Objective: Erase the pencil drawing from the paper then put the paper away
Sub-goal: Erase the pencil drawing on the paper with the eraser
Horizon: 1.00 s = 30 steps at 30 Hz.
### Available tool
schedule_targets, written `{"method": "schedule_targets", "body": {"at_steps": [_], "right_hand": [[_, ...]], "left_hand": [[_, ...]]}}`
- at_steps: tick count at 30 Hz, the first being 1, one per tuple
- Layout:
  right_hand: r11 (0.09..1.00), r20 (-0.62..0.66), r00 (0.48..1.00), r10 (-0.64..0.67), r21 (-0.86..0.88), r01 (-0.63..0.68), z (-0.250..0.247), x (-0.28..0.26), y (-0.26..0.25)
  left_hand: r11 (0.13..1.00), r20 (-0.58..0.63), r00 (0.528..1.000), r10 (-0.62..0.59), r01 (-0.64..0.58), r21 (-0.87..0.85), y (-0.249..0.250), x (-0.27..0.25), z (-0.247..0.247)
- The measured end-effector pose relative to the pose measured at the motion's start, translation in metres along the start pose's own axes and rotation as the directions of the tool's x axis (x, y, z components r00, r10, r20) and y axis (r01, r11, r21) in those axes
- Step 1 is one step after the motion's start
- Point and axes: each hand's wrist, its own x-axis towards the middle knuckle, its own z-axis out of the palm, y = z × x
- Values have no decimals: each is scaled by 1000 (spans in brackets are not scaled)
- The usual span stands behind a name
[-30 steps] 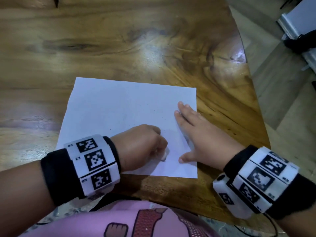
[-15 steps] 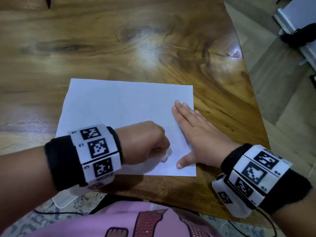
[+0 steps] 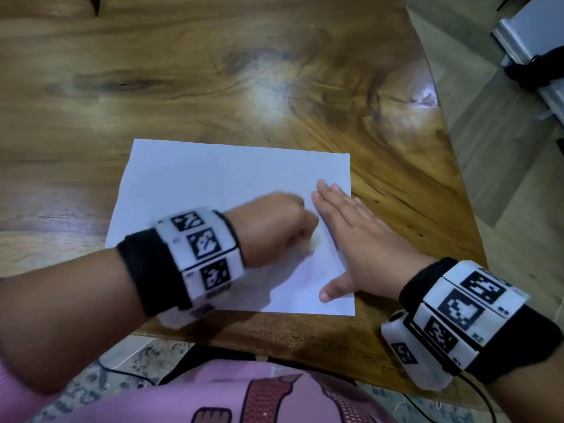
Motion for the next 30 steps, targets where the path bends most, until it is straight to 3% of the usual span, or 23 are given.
{"method": "schedule_targets", "body": {"at_steps": [2, 4, 6, 9, 15, 19, 22, 27, 30], "right_hand": [[1000, 1, 1000, 2, 13, -2, 0, 0, 0], [1000, 8, 1000, 5, 17, -5, 0, 1, 0], [1000, 8, 1000, 6, 11, -7, 1, 1, 1], [1000, 12, 1000, 5, -4, -5, 1, 0, 1], [1000, 20, 1000, 16, -4, -16, 0, 1, -1], [1000, 16, 1000, 17, 17, -17, -1, 0, 0], [1000, 1, 1000, 11, 12, -11, -1, -1, -1], [1000, 0, 1000, -6, -10, 6, 0, 1, -2], [1000, 2, 1000, 5, -1, -5, -1, 0, -3]], "left_hand": [[997, -72, 994, -79, 79, -7, -2, 15, -6], [999, -48, 998, -33, 34, 8, -3, 9, -1], [999, 63, 997, 37, -37, -7, -2, -15, 5], [999, 190, 981, 31, -27, -23, -3, -37, 10], [997, -32, 997, -71, 71, 10, -15, 4, -11], [999, 40, 999, -10, 12, -52, -14, -34, 4], [995, 77, 996, -36, 43, -88, -12, -53, 11], [998, -47, 998, -39, 36, -59, -13, -18, -3], [998, -40, 997, -62, 62, -10, -12, -2, -6]]}}
